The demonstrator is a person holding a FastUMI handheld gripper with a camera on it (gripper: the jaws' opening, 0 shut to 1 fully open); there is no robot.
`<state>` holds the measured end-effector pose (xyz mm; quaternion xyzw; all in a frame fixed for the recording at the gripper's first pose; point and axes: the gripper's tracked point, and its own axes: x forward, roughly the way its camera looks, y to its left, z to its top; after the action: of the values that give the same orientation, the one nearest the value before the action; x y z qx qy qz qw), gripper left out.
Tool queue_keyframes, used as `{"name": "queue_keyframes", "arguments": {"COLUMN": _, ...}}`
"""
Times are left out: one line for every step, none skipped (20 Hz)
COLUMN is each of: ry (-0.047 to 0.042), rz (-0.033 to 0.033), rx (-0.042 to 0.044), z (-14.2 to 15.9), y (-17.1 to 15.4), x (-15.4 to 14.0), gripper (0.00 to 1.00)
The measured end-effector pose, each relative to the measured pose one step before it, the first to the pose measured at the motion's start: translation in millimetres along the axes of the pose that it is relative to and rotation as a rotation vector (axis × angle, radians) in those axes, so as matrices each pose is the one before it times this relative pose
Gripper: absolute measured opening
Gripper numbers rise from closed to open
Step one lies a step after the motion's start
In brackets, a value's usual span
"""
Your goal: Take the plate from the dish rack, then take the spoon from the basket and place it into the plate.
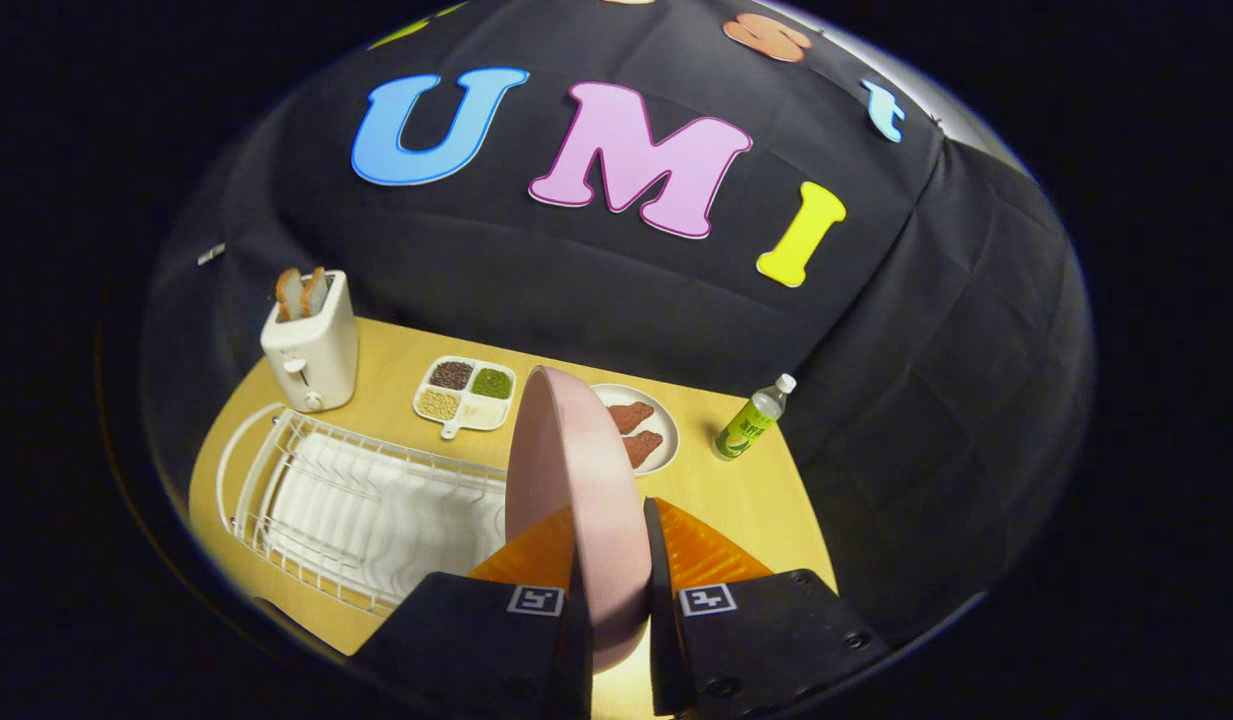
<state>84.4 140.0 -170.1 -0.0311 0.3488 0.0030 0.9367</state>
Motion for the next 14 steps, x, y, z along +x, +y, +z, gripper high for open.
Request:
{"name": "queue_keyframes", "arguments": {"ry": 0.00384, "rz": 0.03465, "rx": 0.04461, "z": -5.55, "y": -4.10, "x": -10.80, "gripper": 0.27}}
{"name": "queue_keyframes", "arguments": {"ry": 0.00468, "rz": 0.03497, "rx": 0.04150, "z": -5.68, "y": -3.40, "x": -10.15, "gripper": 0.27}}
{"name": "queue_keyframes", "arguments": {"ry": 0.00722, "rz": 0.03592, "rx": 0.03853, "z": -7.07, "y": -3.27, "x": -10.33, "gripper": 0.27}}
{"name": "queue_keyframes", "arguments": {"ry": 0.01030, "rz": 0.03172, "rx": 0.03673, "z": -9.15, "y": -3.78, "x": -9.53, "gripper": 0.27}}
{"name": "queue_keyframes", "arguments": {"ry": 0.01236, "rz": 0.02965, "rx": 0.03890, "z": -9.40, "y": -3.83, "x": -7.96, "gripper": 0.27}}
{"name": "queue_keyframes", "arguments": {"ry": 0.02109, "rz": 0.02554, "rx": 0.04288, "z": -12.48, "y": -2.99, "x": -7.77, "gripper": 0.27}}
{"name": "queue_keyframes", "arguments": {"ry": 0.02547, "rz": 0.02170, "rx": 0.04106, "z": -13.77, "y": -4.31, "x": -5.74, "gripper": 0.27}}
{"name": "queue_keyframes", "arguments": {"ry": 0.02739, "rz": 0.01807, "rx": 0.04026, "z": -16.41, "y": -4.05, "x": -4.60, "gripper": 0.27}}
{"name": "queue_keyframes", "arguments": {"ry": 0.03275, "rz": 0.02013, "rx": 0.03332, "z": -16.28, "y": -3.71, "x": -4.65, "gripper": 0.27}}
{"name": "queue_keyframes", "arguments": {"ry": 0.02902, "rz": 0.02273, "rx": 0.02948, "z": -18.70, "y": -2.96, "x": -2.54, "gripper": 0.27}}
{"name": "queue_keyframes", "arguments": {"ry": 0.02989, "rz": 0.01908, "rx": 0.02633, "z": -18.46, "y": -3.41, "x": -1.62, "gripper": 0.27}}
{"name": "queue_keyframes", "arguments": {"ry": 0.03154, "rz": 0.01491, "rx": 0.02605, "z": -19.39, "y": -4.67, "x": -1.40, "gripper": 0.27}}
{"name": "queue_keyframes", "arguments": {"ry": 0.03311, "rz": 0.01505, "rx": 0.02519, "z": -19.02, "y": -4.57, "x": 1.25, "gripper": 0.27}}
{"name": "queue_keyframes", "arguments": {"ry": 0.03502, "rz": 0.01579, "rx": 0.03369, "z": -20.47, "y": -4.11, "x": 4.22, "gripper": 0.27}}
